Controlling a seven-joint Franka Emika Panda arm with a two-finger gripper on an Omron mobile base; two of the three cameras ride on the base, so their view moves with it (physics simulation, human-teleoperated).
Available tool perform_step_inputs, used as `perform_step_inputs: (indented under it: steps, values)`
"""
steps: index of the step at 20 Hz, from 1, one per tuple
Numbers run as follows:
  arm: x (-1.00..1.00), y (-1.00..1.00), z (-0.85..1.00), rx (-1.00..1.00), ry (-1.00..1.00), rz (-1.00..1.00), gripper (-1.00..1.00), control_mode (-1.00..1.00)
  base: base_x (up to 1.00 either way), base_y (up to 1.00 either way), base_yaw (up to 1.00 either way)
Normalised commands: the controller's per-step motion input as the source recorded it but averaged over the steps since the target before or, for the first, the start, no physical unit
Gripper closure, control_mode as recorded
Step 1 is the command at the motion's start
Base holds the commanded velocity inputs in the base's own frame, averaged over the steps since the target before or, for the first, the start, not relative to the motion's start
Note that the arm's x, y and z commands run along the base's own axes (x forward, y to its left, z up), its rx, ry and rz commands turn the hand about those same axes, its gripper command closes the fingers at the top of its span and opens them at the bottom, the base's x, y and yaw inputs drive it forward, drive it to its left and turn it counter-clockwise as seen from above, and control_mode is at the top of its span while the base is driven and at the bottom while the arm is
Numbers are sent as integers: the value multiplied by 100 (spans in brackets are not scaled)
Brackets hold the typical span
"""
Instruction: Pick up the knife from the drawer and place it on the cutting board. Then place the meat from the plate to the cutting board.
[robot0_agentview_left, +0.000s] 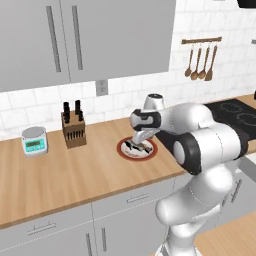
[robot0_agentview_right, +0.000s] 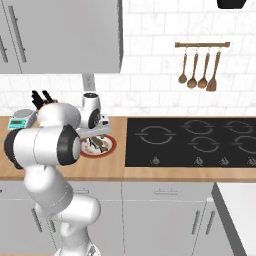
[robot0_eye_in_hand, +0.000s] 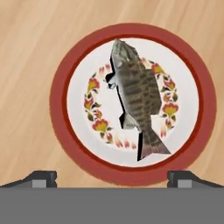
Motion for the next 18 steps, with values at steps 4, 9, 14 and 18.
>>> perform_step_inputs:
  steps: [4, 9, 14, 18]
  values:
    - [36, 4, -23, 2, 2, 3, -100, -100, 0, 0, 0]
    - [48, 0, -24, 0, 3, 0, -100, -100, 0, 0, 0]
    - [56, 1, -24, 0, 5, 0, -100, -100, 0, 0, 0]
    - [33, 7, -21, 0, 3, 0, -100, -100, 0, 0, 0]
